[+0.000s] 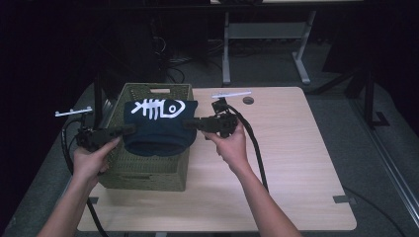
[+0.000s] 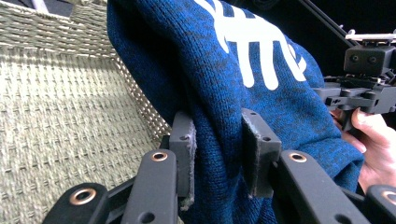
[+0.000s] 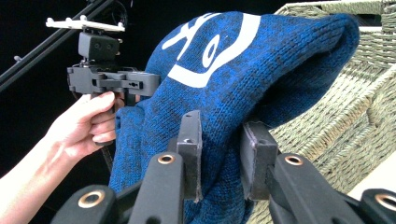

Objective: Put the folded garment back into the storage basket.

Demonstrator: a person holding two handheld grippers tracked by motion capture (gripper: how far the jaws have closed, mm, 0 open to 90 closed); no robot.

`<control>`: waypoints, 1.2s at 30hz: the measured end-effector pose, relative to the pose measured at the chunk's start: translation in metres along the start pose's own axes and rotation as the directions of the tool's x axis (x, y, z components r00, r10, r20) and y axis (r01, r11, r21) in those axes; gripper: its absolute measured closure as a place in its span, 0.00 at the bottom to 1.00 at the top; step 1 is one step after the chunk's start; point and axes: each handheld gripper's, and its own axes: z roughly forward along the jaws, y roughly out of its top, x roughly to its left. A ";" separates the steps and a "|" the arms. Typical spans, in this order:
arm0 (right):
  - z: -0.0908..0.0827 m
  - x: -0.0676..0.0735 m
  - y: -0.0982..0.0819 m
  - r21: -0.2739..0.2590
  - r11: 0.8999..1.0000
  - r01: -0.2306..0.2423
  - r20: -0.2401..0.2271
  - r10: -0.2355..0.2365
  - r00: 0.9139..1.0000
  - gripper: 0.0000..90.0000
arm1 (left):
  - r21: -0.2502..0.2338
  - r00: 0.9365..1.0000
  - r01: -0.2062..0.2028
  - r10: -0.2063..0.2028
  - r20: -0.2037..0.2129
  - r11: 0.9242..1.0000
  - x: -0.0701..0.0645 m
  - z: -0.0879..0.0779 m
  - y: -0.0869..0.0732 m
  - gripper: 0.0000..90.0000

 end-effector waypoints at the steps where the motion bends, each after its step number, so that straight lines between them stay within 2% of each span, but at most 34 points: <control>1: 0.001 0.000 0.000 0.001 1.000 0.000 0.003 0.000 1.000 0.80 | -0.002 1.000 0.002 -0.002 -0.002 1.000 0.001 0.000 0.000 0.77; 7: 0.010 0.000 0.002 0.003 1.000 -0.003 -0.002 0.003 1.000 0.80 | -0.009 1.000 0.010 -0.010 -0.014 1.000 0.009 -0.004 0.001 0.77; 21: 0.028 -0.003 0.001 0.016 1.000 -0.007 0.012 0.007 1.000 0.80 | 0.016 0.999 0.031 -0.031 -0.026 0.999 0.024 -0.008 -0.001 0.76; 30: 0.042 -0.006 -0.002 0.036 0.999 -0.013 0.023 0.012 1.000 0.80 | 0.031 0.997 0.054 -0.053 -0.050 0.998 0.036 -0.008 -0.005 0.76; 33: 0.048 -0.008 -0.004 0.043 0.999 -0.002 0.027 0.000 1.000 0.80 | 0.036 0.996 0.065 -0.063 -0.060 0.997 0.040 -0.009 -0.008 0.76; 36: 0.054 -0.009 -0.006 0.059 0.998 -0.017 0.024 0.016 1.000 0.80 | 0.044 0.995 0.070 -0.066 -0.074 0.997 0.044 -0.010 -0.009 0.76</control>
